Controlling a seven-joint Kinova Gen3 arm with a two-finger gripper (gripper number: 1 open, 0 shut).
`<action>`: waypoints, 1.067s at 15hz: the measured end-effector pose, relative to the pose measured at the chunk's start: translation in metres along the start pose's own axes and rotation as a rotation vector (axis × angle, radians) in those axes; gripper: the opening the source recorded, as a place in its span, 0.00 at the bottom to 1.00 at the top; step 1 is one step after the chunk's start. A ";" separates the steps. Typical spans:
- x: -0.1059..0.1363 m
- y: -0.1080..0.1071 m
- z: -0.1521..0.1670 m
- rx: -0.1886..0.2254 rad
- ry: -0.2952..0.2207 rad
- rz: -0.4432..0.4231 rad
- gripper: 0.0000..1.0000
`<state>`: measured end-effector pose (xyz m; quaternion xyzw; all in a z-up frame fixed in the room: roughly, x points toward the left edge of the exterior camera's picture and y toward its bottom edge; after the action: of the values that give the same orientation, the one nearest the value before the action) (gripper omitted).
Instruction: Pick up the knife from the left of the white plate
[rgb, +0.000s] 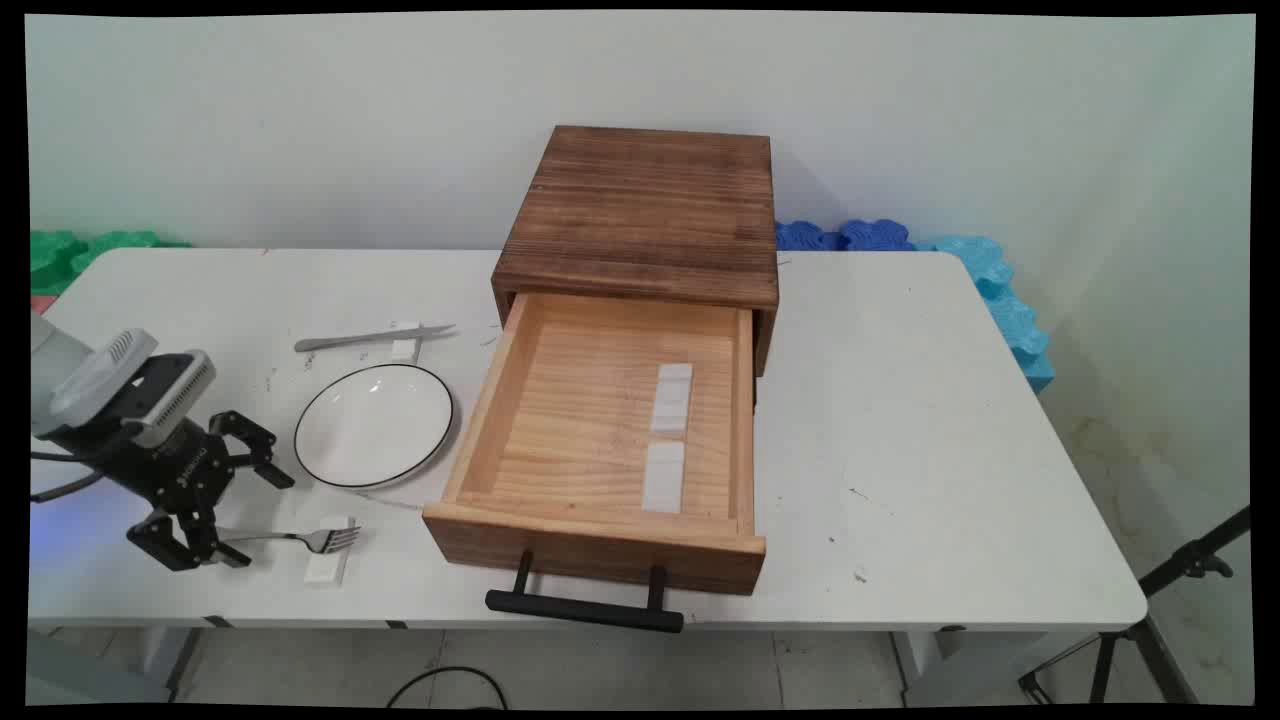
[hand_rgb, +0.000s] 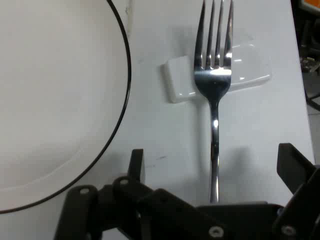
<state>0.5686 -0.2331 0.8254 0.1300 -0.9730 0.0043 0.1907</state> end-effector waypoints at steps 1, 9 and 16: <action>0.000 0.000 -0.001 0.001 0.002 -0.001 1.00; 0.009 -0.003 -0.020 0.012 0.021 0.002 1.00; 0.023 -0.007 -0.052 0.028 0.048 0.002 1.00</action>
<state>0.5687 -0.2423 0.8817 0.1317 -0.9681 0.0211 0.2121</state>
